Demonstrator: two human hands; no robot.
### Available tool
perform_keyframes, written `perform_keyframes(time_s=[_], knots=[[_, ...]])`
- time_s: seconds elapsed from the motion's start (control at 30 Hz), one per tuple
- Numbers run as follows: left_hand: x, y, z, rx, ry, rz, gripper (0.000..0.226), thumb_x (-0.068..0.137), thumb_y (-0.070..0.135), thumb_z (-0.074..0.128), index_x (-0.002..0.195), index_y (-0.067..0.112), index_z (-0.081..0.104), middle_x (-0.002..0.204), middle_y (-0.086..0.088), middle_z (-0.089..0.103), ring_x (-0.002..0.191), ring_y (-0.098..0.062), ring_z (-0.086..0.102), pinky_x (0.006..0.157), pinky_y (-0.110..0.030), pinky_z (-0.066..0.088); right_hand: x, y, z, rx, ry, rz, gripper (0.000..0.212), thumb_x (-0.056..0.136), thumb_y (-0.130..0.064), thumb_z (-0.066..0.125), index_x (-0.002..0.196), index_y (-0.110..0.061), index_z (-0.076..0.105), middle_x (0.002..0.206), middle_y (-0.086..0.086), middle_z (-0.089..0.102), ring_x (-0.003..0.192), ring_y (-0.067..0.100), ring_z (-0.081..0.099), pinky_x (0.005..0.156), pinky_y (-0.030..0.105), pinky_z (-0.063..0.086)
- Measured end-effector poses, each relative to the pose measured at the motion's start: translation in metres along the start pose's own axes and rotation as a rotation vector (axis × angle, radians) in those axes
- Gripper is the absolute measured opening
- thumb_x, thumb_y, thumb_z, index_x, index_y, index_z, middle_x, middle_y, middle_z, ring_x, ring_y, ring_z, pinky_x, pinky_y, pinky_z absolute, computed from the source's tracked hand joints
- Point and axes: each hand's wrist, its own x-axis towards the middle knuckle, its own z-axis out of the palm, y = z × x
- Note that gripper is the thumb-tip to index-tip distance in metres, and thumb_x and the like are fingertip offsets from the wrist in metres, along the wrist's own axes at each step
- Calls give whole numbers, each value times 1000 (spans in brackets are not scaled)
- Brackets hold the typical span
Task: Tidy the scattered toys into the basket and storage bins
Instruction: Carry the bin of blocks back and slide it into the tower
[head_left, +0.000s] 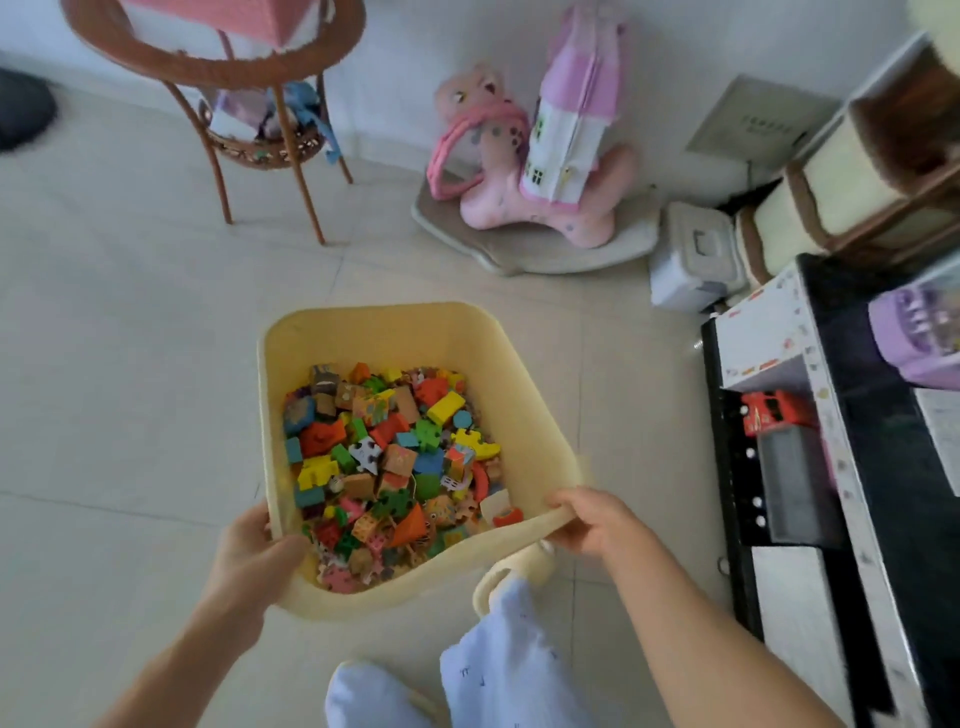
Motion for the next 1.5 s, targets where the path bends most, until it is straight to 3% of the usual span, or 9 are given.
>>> perform_keyframes(time_s=[0.17,0.33,0.47,0.67,0.8,0.97,1.1,1.27,1.5], knots=[[8,46,61,146,-135,6,32,84,-10,48,80,20,59,80,-12,66,73,-29,63,55,-31,46,4,-14,-60,204,42,80,21,89,12,34,72,5,45,69,16,52,63,30,49,28,32,44],[26,120,138,244,-187,21,25,86,-8,49,91,14,60,82,-14,66,72,-30,63,56,-32,48,21,-58,-112,505,82,41,28,77,19,36,98,4,47,99,28,51,97,47,56,41,51,52],[46,192,202,207,-118,155,29,84,-7,53,105,11,64,81,-12,66,69,-26,61,59,-32,48,14,-117,-138,669,88,-20,34,80,19,39,109,3,48,104,30,55,86,43,57,38,52,51],[61,270,297,-212,-158,93,71,86,9,62,145,20,23,134,-11,44,122,-33,46,103,-51,35,-1,-199,-148,872,34,-104,35,77,20,49,109,5,48,114,32,55,102,47,57,49,60,49],[61,299,371,-153,-466,-209,77,75,31,72,138,20,29,132,-15,48,126,-38,43,93,-58,41,2,-252,-141,967,83,-128,44,77,18,54,118,6,48,114,30,57,99,46,59,43,51,53],[101,343,446,-235,-234,-197,67,80,-2,63,135,16,30,120,-19,53,102,-35,55,80,-47,49,12,-314,-123,1069,173,-131,46,77,16,56,121,6,46,116,29,56,100,45,58,37,44,52],[142,387,485,-170,-171,-254,63,79,-8,60,134,8,34,118,-21,52,110,-40,53,80,-45,47,17,-363,-112,1159,227,-116,46,76,17,56,120,8,46,116,30,55,103,45,57,31,41,48],[182,434,530,-42,-203,-240,62,77,-9,62,132,7,38,114,-21,53,111,-40,54,81,-48,47,29,-417,-110,1259,230,-88,44,77,17,54,119,7,47,113,29,57,75,40,57,29,41,47],[219,513,632,-46,-270,-137,48,78,-7,63,119,5,41,94,-15,51,98,-31,55,76,-39,45,65,-527,-153,1281,190,-139,46,75,15,58,120,6,49,110,28,59,82,40,61,38,42,52]])
